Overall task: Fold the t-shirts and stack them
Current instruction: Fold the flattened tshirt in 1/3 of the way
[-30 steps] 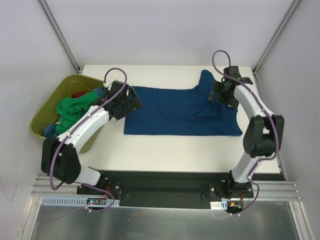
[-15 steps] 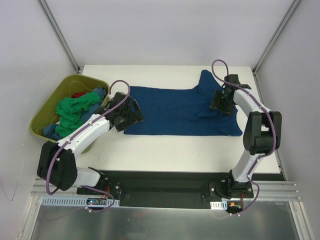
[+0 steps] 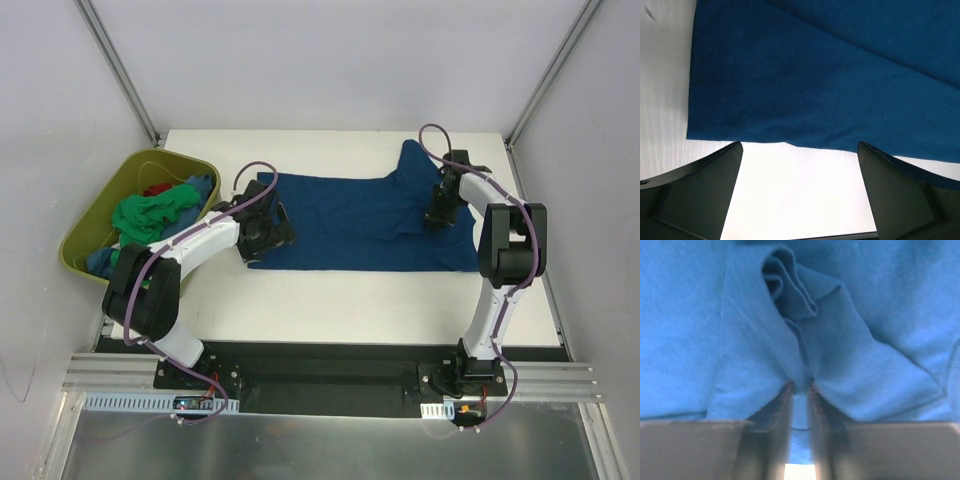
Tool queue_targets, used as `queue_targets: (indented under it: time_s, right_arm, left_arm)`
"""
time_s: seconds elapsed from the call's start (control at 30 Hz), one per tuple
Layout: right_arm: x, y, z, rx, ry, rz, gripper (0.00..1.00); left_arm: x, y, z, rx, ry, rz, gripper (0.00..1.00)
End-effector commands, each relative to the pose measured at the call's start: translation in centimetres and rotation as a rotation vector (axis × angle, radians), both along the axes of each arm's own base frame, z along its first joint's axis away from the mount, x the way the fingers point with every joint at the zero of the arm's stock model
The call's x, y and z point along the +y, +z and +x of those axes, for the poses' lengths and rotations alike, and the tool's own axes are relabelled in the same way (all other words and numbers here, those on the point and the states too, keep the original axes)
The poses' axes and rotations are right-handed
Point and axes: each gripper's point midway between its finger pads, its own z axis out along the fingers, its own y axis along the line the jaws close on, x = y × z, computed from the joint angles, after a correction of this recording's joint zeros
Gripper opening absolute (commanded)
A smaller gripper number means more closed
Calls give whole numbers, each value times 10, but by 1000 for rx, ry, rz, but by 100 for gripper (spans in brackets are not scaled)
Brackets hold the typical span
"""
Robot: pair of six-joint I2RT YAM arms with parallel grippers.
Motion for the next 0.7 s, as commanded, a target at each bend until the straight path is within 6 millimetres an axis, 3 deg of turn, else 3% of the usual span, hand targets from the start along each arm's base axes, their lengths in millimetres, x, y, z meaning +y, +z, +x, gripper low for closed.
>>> queue_targets:
  time_s: [0.0,0.07,0.2,0.33,0.5,0.53,0.57,0.67]
  right_arm:
    - [8,13,19,-60,-10,53,10]
    - [11,18,24,-85,-8,67,1]
    - [18,34,38,-161,-6,103,0]
    - [42,41,58,-203,-54,225,1]
    - [84,61,111,-312,-225,392,1]
    - [91,55,120,-308,-269,423,4]
    - [99,63,131,-336,-293,456,7]
    - [111,70,154,-369,-393,532,50]
  left_arm:
    - [-5,13,11,-43,-23,-7,100]
    - [-3,12,11,-43,-19,-2,99]
    - [0,11,10,-49,-17,11,99]
    - [1,13,9,-58,-17,13,99]
    - [0,14,7,-54,-14,0,99]
    - [-1,17,6,-58,-16,-10,99]
    - [-1,18,5,-59,-13,-15,99]
    - [0,23,1,-70,-14,-25,99]
